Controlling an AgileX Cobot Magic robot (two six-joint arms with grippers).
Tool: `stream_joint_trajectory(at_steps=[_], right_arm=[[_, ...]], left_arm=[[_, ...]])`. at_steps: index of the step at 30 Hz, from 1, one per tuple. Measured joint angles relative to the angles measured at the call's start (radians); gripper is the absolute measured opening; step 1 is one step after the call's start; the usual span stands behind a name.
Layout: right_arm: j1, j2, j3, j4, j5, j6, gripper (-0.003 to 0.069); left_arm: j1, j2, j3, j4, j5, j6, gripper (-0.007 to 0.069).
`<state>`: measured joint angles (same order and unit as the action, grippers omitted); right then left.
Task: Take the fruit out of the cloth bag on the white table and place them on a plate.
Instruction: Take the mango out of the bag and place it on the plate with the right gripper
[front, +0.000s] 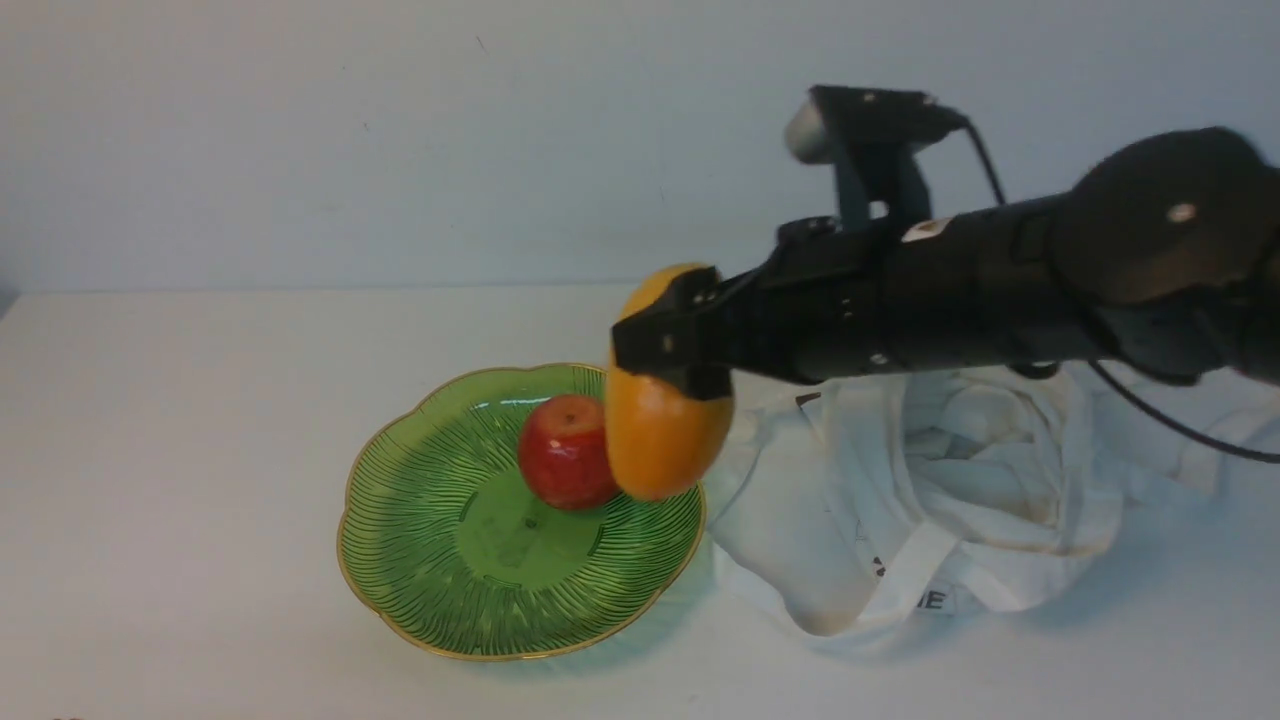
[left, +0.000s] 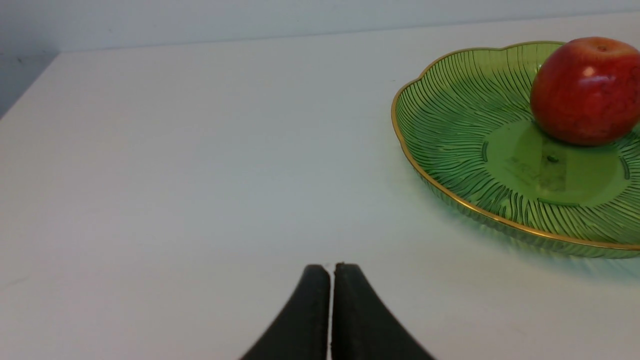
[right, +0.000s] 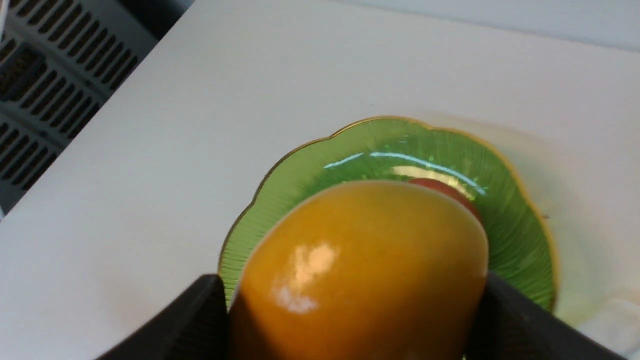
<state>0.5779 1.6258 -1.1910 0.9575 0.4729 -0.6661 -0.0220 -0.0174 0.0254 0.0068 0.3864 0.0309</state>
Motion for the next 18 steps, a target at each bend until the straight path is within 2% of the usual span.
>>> stream_joint_trajectory(at_steps=[8, 18], right_arm=[[0.019, 0.194, -0.077, 0.051, -0.016, -0.026, 0.0543], [0.019, 0.309, -0.079, 0.101, -0.015, 0.17, 0.0543]], left_arm=[[0.0, 0.0, 0.0, 0.0, 0.0, 0.0, -0.0008], [0.0, 0.0, 0.0, 0.0, 0.0, 0.0, -0.0008]])
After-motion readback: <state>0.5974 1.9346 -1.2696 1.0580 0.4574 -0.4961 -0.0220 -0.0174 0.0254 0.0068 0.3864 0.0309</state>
